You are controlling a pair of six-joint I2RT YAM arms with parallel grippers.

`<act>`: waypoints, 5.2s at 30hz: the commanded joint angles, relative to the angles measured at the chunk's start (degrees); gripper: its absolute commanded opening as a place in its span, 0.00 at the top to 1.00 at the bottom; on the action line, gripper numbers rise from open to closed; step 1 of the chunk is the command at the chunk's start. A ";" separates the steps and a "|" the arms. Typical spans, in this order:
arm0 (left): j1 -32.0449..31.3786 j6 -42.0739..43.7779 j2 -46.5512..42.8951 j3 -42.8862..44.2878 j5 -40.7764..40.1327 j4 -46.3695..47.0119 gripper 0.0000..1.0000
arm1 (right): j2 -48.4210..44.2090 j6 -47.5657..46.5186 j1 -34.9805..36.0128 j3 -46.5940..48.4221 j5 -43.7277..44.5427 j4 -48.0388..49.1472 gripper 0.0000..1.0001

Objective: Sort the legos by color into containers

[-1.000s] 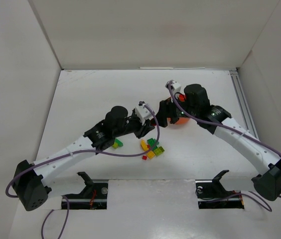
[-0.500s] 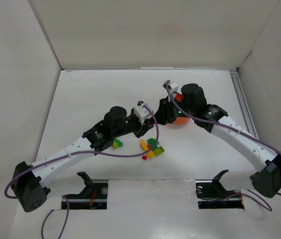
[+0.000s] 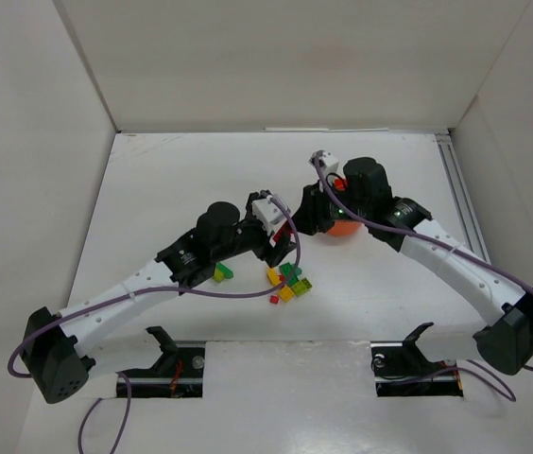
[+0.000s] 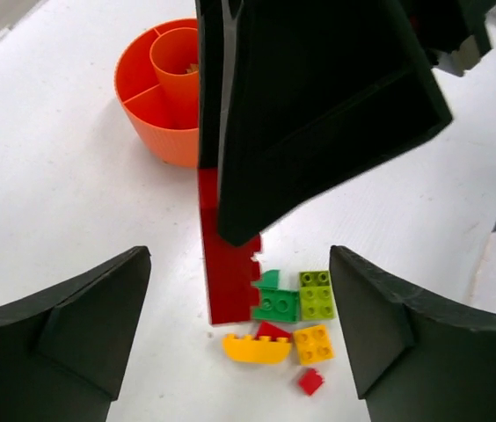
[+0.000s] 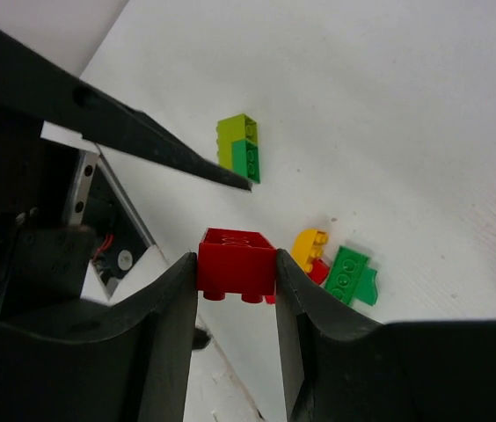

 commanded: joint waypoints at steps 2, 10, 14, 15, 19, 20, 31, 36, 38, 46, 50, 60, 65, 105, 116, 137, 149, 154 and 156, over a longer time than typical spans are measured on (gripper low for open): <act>-0.31 -0.63 -1.92 2.07 0.12 1.94 0.16 | -2.10 -1.56 -3.08 3.84 4.74 0.86 1.00; -0.31 -5.09 -4.63 1.37 0.04 -0.27 0.00 | -4.38 -7.16 -10.82 4.89 13.17 -2.55 1.00; -0.31 -17.79 -7.02 0.22 -9.51 -1.06 0.00 | -5.79 -11.67 -12.50 4.81 30.19 -5.46 1.00; -0.31 -21.25 -7.02 0.22 -14.50 -1.06 0.00 | -6.49 -12.19 -12.50 4.81 37.98 -5.46 1.00; 4.95 -36.55 -3.43 5.40 -15.44 -10.18 0.00 | -6.49 -14.39 -13.72 1.74 50.09 -3.89 1.00; 6.27 -38.58 -2.20 6.02 -14.56 -12.55 0.00 | -5.62 -14.40 -14.60 1.12 50.88 -2.58 1.00; 17.09 -40.01 14.25 10.94 -2.78 -15.21 0.02 | 1.67 -15.01 -19.70 -0.64 48.01 4.63 1.00; 17.09 -39.39 13.63 11.47 -3.39 -14.60 0.00 | 3.61 -14.48 -20.23 -1.26 45.28 6.31 1.00; 17.09 -38.87 12.94 11.47 -3.92 -14.60 0.00 | 4.31 -13.96 -20.23 -1.87 44.13 7.10 1.00; 17.09 -38.86 11.17 9.63 -4.97 -14.60 0.00 | 7.04 -13.43 -20.23 -2.40 39.38 8.59 1.00; 17.09 -38.86 11.17 9.10 -4.97 -14.60 0.00 | 8.18 -12.81 -20.23 -2.40 38.85 9.13 1.00; 17.09 -38.86 11.17 9.10 -4.97 -14.60 0.00 | 9.94 -12.29 -20.23 -2.40 38.85 9.13 1.00; 17.09 -38.86 11.17 9.10 -4.97 -14.60 0.00 | 9.94 -11.76 -20.23 -2.93 38.85 9.13 0.99; 17.09 -38.86 9.06 8.04 -4.45 -15.12 0.00 | 7.74 -11.23 -20.23 -2.31 40.16 8.60 0.82; 17.09 -38.86 9.68 8.04 -4.45 -15.12 0.00 | 7.74 -10.44 -20.23 -1.78 42.19 10.62 0.88; 17.09 -38.33 10.20 8.57 -4.97 -15.12 0.00 | 11.96 -8.25 -19.09 -2.40 40.52 14.14 0.77; 17.09 -38.33 10.20 8.57 -4.97 -15.12 0.00 | 8.80 -7.63 -18.56 -3.02 40.60 10.72 0.61; 17.09 -38.33 9.68 8.57 -4.97 -15.12 0.00 | 8.80 -3.15 -18.03 0.41 44.19 0.97 0.73; 17.09 -38.33 9.15 8.04 -4.97 -15.12 0.00 | 8.80 -2.19 -17.51 0.41 45.52 -0.36 0.76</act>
